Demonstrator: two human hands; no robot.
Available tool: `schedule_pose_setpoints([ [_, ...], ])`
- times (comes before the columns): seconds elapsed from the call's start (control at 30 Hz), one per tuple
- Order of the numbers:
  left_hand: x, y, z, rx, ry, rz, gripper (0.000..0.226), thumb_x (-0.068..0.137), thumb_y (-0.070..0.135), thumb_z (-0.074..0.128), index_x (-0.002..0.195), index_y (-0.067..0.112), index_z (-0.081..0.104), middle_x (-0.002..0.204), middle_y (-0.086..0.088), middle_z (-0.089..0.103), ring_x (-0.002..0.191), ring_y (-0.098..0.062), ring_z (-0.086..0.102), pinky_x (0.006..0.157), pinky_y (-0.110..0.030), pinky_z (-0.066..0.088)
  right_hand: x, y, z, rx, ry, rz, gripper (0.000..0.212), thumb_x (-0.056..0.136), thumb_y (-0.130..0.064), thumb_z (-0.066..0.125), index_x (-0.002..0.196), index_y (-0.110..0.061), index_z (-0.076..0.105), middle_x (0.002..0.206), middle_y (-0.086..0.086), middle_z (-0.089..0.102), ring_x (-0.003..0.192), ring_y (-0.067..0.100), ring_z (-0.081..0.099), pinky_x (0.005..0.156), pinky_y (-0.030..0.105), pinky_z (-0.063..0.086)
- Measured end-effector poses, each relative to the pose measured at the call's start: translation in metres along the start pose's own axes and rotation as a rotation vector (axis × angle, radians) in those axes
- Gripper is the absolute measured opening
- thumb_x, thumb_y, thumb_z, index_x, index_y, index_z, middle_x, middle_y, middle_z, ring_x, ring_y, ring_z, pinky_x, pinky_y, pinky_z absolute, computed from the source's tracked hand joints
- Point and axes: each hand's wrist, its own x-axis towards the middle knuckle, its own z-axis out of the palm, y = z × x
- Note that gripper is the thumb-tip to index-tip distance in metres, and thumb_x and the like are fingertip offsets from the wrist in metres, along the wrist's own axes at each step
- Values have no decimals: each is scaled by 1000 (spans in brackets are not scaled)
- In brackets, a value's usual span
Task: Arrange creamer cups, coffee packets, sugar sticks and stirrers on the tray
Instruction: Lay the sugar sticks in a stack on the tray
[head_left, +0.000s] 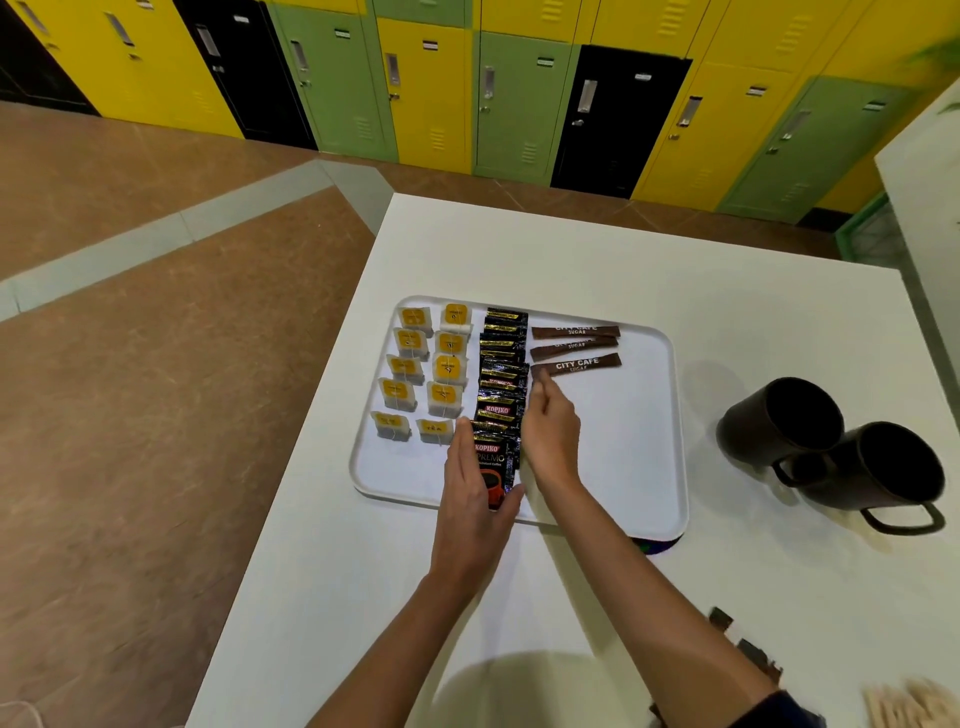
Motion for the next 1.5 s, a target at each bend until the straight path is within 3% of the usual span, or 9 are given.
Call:
schedule_pose_setpoints([
  [0.1,-2,-2,-2,-24,-18,-12,91,84,25,68,149,16,6,154,-3,22,142,-16,25,112,-31,32,-15,8,7,27,-37,10,45,102,-39,24,138,-23,46,127,2,61,117,20,58,98,30,45],
  [0.2,-2,-4,-3,-51,-40,-14,90,84,25,68,150,17,7,150,-2,29,138,-15,32,109,-37,39,-24,7,13,113,-75,55,55,99,-53,17,126,-23,54,109,2,68,101,17,64,94,38,51],
  [0.43,0,-7,-7,-45,-47,-12,87,86,26,66,150,16,7,150,-3,29,138,-16,33,108,-43,40,-30,-4,14,205,-125,135,78,87,-71,6,118,-26,62,112,3,69,106,20,63,101,45,45],
  [0.57,-1,-8,-5,-28,-33,-27,87,86,22,65,150,15,7,152,-4,26,140,-19,30,109,-44,38,-29,-5,7,259,-107,188,74,94,-61,7,131,-17,54,131,9,59,125,25,52,108,39,36],
  [0.7,-4,-6,-4,-17,-11,-33,86,88,24,63,150,15,5,154,-5,23,141,-20,28,110,-42,37,-32,-1,5,279,-89,218,75,94,-60,6,140,-13,43,143,11,48,134,27,42,114,44,30],
  [1.07,-4,-9,-4,9,-44,-5,85,89,32,60,150,14,4,156,-5,19,143,-20,24,112,-44,35,-31,4,5,293,-110,221,75,95,-58,7,136,-10,47,139,15,51,131,30,46,112,48,33],
  [1.27,-10,-8,-3,8,-8,0,79,91,34,55,150,15,6,156,-3,18,144,-18,20,114,-40,32,-19,12,-2,250,-100,231,82,89,-68,6,139,-15,46,144,8,47,134,27,43,113,50,30],
  [1.37,-17,-2,-2,61,79,31,67,94,30,51,149,12,16,155,-6,23,143,-20,25,113,-36,32,-9,18,-11,213,-59,174,71,95,-61,13,136,-15,49,140,6,52,131,24,47,112,45,33],
  [1.5,-17,4,4,241,237,286,46,90,12,58,133,2,46,137,-14,50,128,-27,47,103,-38,43,7,22,-33,16,84,-79,34,101,-30,39,114,-9,62,113,11,65,106,24,60,91,31,45],
])
